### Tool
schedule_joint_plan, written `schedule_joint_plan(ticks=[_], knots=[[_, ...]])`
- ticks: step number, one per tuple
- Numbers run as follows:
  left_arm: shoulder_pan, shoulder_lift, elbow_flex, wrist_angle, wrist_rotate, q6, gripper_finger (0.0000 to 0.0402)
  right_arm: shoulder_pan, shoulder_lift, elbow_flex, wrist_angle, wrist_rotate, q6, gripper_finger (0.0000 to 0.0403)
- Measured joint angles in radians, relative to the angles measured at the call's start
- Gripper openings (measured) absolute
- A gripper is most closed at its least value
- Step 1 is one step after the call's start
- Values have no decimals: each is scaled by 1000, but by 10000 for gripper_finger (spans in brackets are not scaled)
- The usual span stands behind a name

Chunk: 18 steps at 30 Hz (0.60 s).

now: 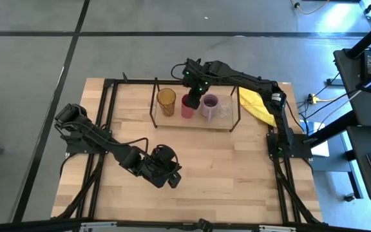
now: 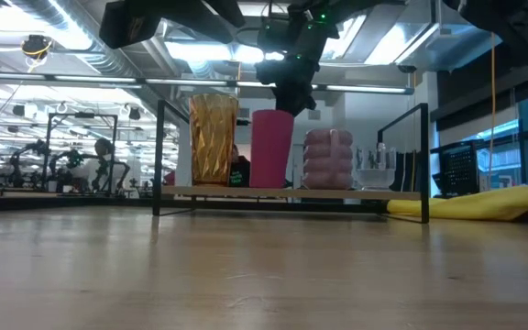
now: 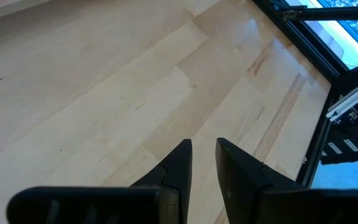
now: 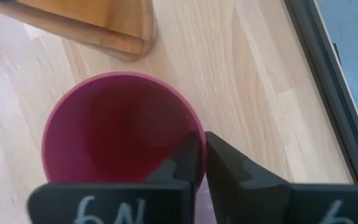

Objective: Stack small to large cups/mugs on shelf
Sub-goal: Adjust the pink cup on the shelf

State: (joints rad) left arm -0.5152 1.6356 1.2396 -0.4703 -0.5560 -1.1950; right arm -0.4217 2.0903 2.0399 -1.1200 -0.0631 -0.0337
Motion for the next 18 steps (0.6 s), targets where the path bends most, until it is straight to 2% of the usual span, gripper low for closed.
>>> schedule_joint_plan(ticks=[8,18], knots=[[0,0,0,0,0,0,66,0,0,0,10,-3,-22,11],[0,0,0,0,0,0,66,0,0,0,28,-2,-28,11]])
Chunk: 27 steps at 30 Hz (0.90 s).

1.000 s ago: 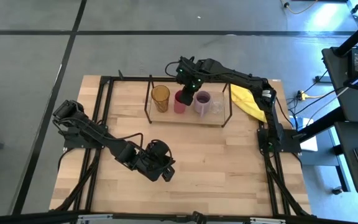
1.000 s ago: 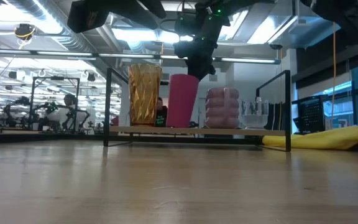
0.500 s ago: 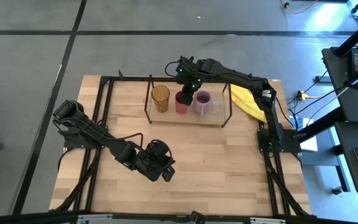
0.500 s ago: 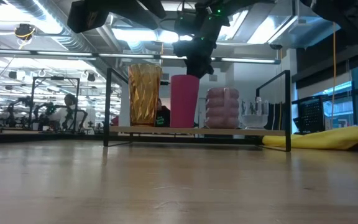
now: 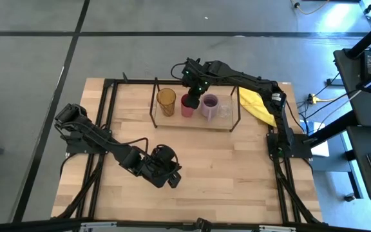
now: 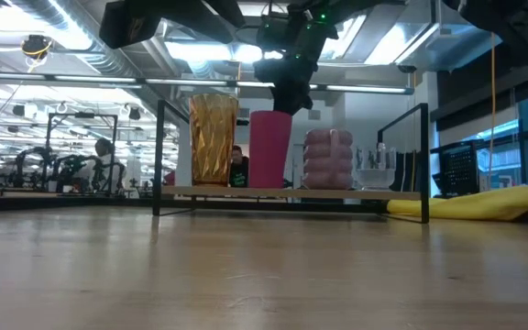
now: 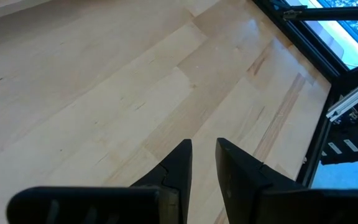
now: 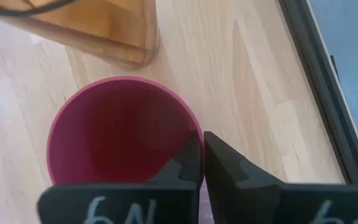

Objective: Stack small to large cups/mugs on shelf
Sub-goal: Adjust the pink cup on the shelf

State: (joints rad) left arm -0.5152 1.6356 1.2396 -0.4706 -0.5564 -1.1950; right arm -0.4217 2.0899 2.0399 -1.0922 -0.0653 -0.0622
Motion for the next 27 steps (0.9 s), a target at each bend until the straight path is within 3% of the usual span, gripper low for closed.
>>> schedule_joint_plan(ticks=[9,14,27], knots=[[0,0,0,0,0,0,66,0,-1,0,-6,-11,0,12],[0,0,0,0,0,1,66,0,-8,0,-32,39,-27,12],[0,0,0,-12,0,2,66,1,-8,0,-20,11,-25,12]])
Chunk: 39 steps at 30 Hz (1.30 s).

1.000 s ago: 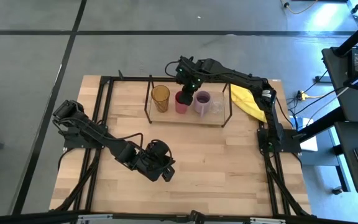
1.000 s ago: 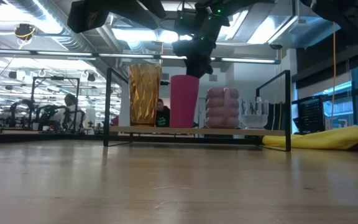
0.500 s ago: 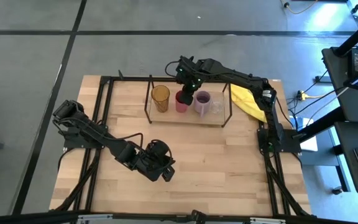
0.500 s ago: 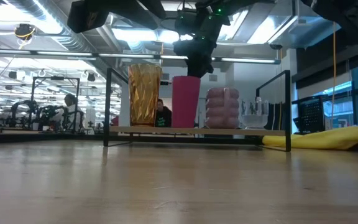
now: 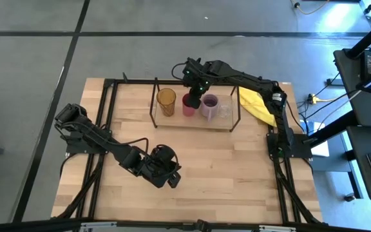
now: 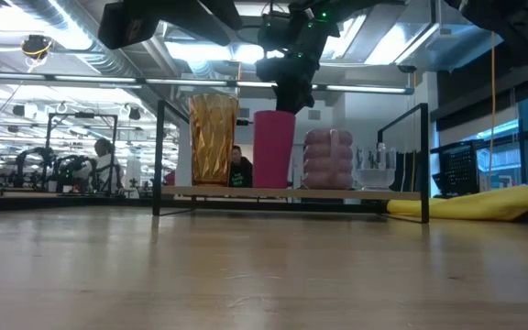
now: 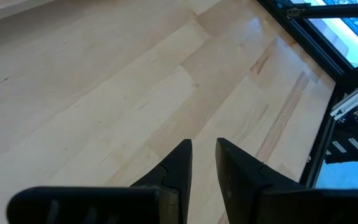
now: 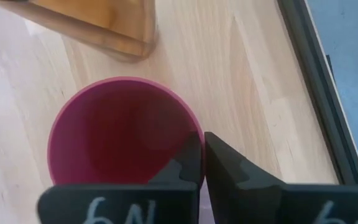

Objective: Stack small to large cups/mugs on shelf
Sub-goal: Adjust the pink cup on the shelf, then return to Home Position

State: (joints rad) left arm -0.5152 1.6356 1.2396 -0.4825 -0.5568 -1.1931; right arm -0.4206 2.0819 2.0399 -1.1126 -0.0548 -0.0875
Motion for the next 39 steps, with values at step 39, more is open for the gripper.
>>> schedule_joint_plan(ticks=[39], knots=[[206,-566,1,571,154,853,66,212,-645,198,-104,-81,129,73]])
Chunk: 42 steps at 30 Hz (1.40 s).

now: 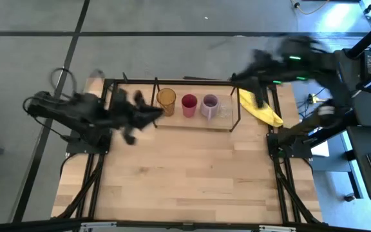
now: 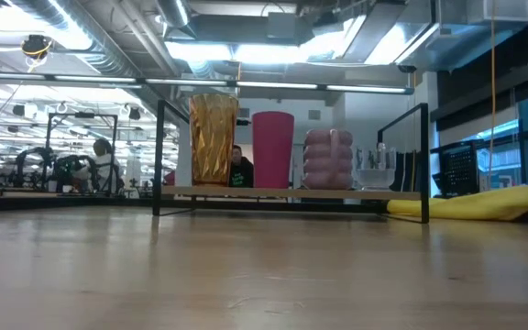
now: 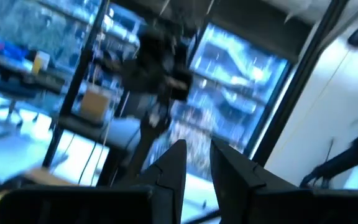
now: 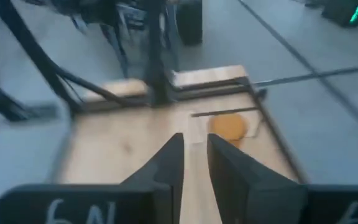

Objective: Stack small to large cups/mugs on shelf
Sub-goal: Return to Home Position

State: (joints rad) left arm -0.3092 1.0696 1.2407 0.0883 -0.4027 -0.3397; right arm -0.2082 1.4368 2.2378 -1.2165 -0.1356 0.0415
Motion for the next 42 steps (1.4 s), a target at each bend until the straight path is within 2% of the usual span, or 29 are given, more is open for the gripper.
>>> schedule_joint_plan(ticks=[3,7,9,11,13,15,18,21,23,29,33,37,42], knots=[[-24,-62,0,11,-7,51,66,55,-116,-22,11,-1,181,73],[-34,-92,0,12,10,46,66,171,-246,-108,37,-37,163,73],[-49,-89,-3,-26,83,116,66,231,-302,-200,105,9,166,75],[-70,-77,-51,-23,196,226,66,283,-348,-329,148,-19,158,79],[-77,-62,-155,116,286,233,66,324,-392,-502,268,-63,165,80],[-47,-61,-305,289,331,191,66,358,-441,-707,470,-135,153,80],[17,-112,-566,662,395,120,66,361,-544,-985,737,-224,134,76],[62,-168,-777,1003,511,67,66,314,-676,-1141,810,-222,153,75],[90,-215,-871,1064,564,61,66,278,-767,-1203,826,-220,159,75],[154,-412,-1090,1045,586,55,66,230,-1073,-1390,901,-98,185,75],[182,-523,-1232,1042,570,-13,66,230,-1228,-1545,935,-74,210,74],[212,-620,-1228,761,560,-33,66,231,-1342,-1697,938,-15,215,74],[241,-680,-1233,584,545,-26,66,231,-1436,-1852,1030,10,126,74]])
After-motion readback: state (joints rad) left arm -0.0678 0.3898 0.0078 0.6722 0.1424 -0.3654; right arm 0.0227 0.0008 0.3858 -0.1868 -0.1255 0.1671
